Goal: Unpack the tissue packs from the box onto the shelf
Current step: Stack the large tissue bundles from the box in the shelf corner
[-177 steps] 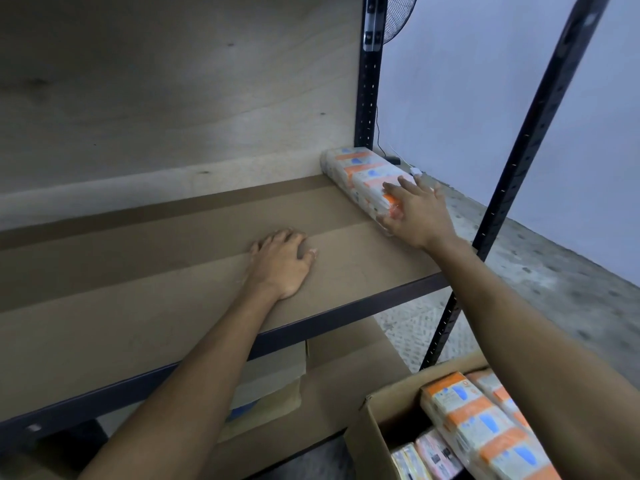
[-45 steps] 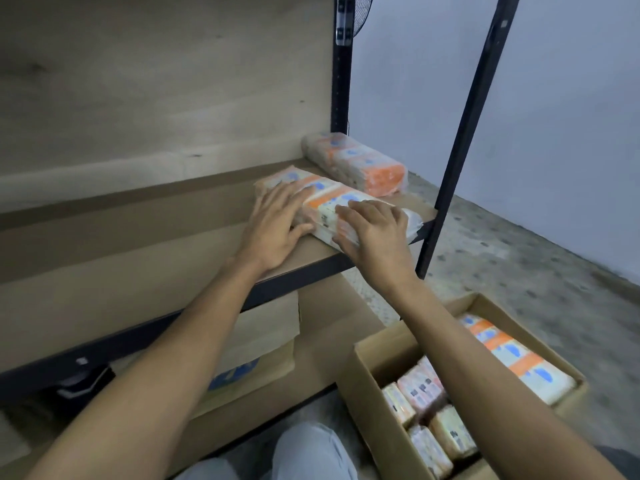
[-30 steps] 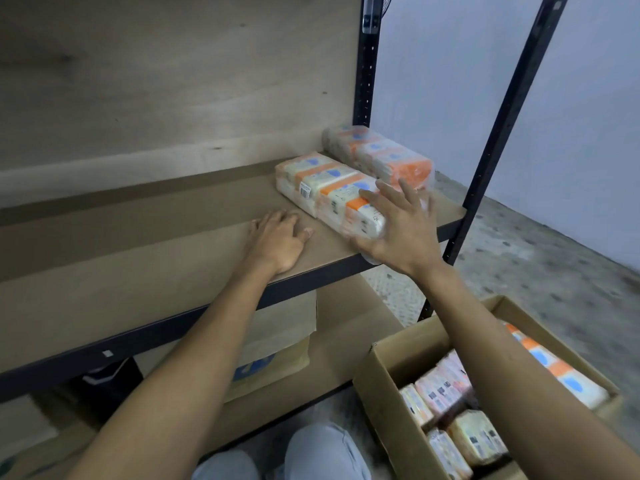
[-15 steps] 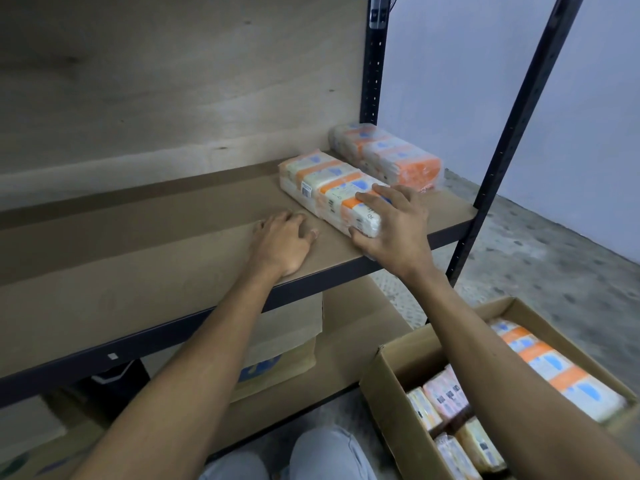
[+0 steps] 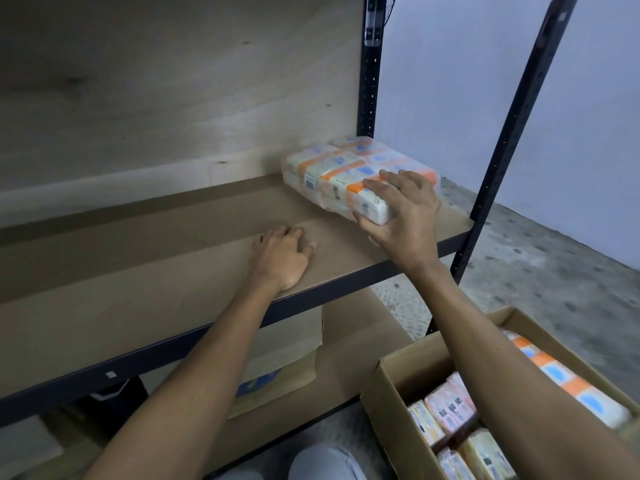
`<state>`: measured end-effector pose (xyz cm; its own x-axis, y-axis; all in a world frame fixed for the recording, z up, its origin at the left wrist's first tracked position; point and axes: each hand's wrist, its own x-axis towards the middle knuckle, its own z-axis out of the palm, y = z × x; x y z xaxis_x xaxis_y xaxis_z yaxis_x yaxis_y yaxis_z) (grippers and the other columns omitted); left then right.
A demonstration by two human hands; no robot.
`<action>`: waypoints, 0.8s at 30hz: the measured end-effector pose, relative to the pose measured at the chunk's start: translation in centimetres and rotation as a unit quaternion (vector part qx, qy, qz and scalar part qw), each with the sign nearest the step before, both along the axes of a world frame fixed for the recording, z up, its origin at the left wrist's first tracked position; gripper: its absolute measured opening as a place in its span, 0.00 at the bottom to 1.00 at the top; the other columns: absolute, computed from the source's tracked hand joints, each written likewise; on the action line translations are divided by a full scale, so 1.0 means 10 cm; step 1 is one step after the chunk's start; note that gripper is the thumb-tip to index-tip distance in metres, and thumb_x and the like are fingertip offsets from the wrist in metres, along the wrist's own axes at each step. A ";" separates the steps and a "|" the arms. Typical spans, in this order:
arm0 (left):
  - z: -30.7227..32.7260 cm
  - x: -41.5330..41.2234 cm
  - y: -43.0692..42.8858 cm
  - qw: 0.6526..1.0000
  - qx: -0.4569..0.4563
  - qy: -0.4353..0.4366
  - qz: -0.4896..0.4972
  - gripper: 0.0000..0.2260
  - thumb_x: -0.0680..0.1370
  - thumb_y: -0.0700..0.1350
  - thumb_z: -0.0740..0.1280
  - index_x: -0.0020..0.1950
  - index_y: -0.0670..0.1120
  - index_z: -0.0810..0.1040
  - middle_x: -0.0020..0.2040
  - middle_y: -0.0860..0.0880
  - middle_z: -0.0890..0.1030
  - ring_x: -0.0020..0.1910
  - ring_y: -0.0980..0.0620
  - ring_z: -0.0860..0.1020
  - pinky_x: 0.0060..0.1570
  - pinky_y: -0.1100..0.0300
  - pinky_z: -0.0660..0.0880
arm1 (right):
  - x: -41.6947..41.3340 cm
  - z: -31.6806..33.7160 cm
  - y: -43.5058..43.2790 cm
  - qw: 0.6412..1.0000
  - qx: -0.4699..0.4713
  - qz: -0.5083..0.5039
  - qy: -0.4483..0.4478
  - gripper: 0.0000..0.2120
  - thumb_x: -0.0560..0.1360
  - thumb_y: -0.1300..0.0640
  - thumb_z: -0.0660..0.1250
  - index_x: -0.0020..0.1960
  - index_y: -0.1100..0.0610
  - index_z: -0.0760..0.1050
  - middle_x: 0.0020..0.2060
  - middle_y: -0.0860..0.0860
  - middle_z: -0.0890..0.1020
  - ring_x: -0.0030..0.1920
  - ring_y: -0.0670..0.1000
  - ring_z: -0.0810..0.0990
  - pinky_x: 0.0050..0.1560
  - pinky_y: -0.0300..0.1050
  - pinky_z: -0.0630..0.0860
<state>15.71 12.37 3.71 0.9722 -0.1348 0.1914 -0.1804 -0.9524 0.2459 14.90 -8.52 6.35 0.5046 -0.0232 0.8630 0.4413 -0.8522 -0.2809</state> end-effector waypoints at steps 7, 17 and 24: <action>0.03 0.08 -0.05 1.000 -0.012 0.019 -0.010 0.24 0.81 0.59 0.54 0.74 0.51 0.65 0.76 0.48 0.63 0.74 0.47 0.61 0.74 0.47 0.52 | 0.22 0.31 -0.22 0.999 0.009 -0.030 -0.006 0.20 0.68 0.39 0.70 0.56 0.48 0.79 0.58 0.50 0.80 0.62 0.58 0.73 0.57 0.63 0.68; 0.06 0.41 -0.42 0.999 -0.033 0.028 -0.025 0.24 0.81 0.58 0.53 0.74 0.49 0.66 0.75 0.46 0.64 0.74 0.46 0.60 0.73 0.48 0.55 | 0.76 0.33 -0.65 0.996 0.031 -0.069 0.045 0.19 0.69 0.39 0.69 0.56 0.46 0.79 0.58 0.49 0.79 0.62 0.56 0.71 0.60 0.60 0.65; -0.03 0.49 -0.44 1.000 -0.012 0.005 -0.018 0.24 0.80 0.60 0.53 0.73 0.51 0.65 0.75 0.47 0.65 0.73 0.47 0.61 0.72 0.47 0.56 | 1.02 0.33 -0.78 0.992 0.017 -0.069 0.106 0.23 0.68 0.38 0.67 0.60 0.47 0.77 0.63 0.50 0.76 0.66 0.56 0.67 0.62 0.60 0.63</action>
<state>20.57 8.00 3.41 0.9687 -0.1660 0.1847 -0.2125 -0.9390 0.2706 25.11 -16.31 9.68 0.6647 -0.1310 0.7356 0.2495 -0.8891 -0.3838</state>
